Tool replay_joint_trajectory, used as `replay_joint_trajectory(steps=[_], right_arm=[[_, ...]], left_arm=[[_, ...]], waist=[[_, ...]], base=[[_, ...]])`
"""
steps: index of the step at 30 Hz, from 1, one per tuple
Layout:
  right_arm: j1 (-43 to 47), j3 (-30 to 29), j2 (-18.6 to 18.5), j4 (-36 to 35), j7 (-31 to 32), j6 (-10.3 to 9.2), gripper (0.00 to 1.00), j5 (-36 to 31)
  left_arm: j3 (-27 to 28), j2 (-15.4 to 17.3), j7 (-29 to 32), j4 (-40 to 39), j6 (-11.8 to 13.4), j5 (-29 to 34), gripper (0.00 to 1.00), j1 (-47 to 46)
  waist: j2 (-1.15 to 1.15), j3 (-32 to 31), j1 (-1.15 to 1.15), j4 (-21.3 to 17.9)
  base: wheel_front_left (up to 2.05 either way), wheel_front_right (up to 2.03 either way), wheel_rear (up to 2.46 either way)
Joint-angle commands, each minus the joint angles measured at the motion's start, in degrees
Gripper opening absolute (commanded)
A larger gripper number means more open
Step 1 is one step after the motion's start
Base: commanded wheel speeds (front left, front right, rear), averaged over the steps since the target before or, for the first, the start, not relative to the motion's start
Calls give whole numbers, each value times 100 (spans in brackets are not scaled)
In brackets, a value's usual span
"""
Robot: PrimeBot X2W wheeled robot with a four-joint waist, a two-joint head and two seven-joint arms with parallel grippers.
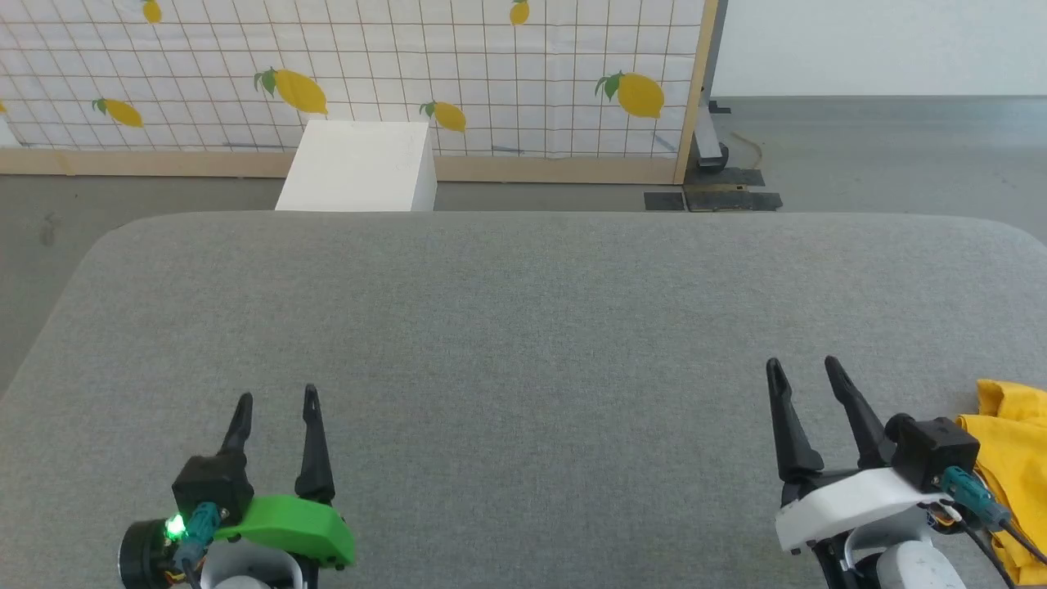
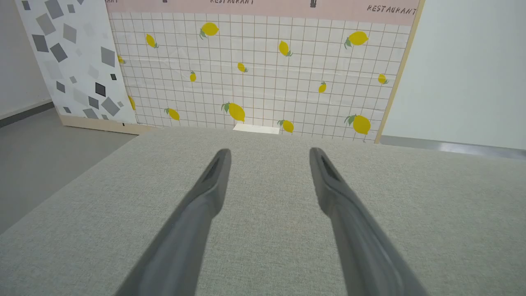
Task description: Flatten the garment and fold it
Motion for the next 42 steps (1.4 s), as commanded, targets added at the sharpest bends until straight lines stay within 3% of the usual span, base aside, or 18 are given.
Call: replay_joint_trajectory(steps=[1, 13, 14, 42], right_arm=[[77, 3, 1, 53, -31, -8, 100, -30], [21, 131, 1, 172, -27, -8, 100, 38], [7, 121, 1, 160, 3, 0, 0, 18], [91, 67, 0, -157, 280, -1, 0, -233]], left_arm=[[18, -33, -20, 51, 58, 26, 100, 66], [-3, -132, -20, 416, -24, -70, 100, -86], [2, -114, 2, 409, -3, -87, 0, -14], [58, -168, 286, 129, -70, 151, 0, 28]], waist=[[0, 17, 1, -15], [0, 169, 1, -51], [0, 168, 1, -50], [0, 181, 1, -47]], base=[[0, 0, 0], [0, 0, 0], [0, 0, 0], [0, 0, 0]])
